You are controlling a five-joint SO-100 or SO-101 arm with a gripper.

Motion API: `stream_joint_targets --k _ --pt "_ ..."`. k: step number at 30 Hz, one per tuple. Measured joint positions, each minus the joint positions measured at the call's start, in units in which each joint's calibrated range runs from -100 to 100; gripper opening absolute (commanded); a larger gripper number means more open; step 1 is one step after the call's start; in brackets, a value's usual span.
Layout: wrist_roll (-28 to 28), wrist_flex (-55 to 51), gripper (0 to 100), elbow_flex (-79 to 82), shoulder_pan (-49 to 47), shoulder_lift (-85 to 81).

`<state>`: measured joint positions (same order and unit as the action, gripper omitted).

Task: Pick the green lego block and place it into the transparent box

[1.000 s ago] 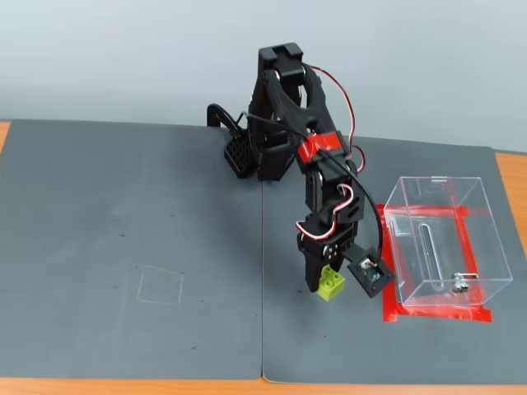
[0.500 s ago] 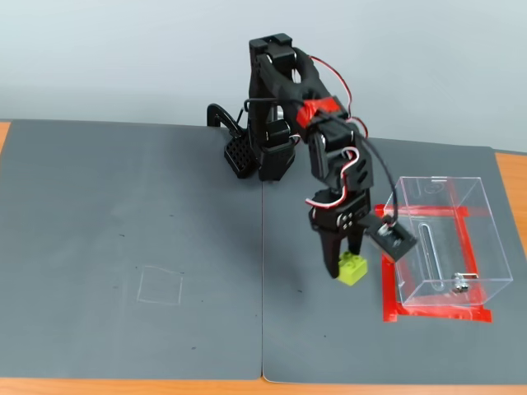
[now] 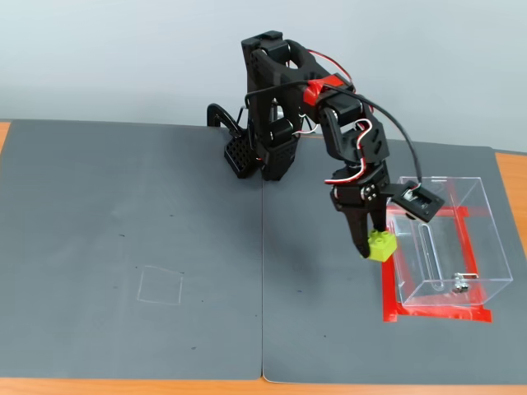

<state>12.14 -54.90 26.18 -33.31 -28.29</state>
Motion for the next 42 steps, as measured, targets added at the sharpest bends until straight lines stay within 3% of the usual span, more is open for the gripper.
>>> stream_joint_targets --k 10,29,37,42 --pt "0.00 5.64 6 -1.98 -13.41 0.00" --pt "0.00 12.49 6 -1.98 -19.97 7.05" --pt "0.00 12.92 26 -1.98 -20.49 7.90" --pt "0.00 12.92 29 -1.98 -21.22 7.90"
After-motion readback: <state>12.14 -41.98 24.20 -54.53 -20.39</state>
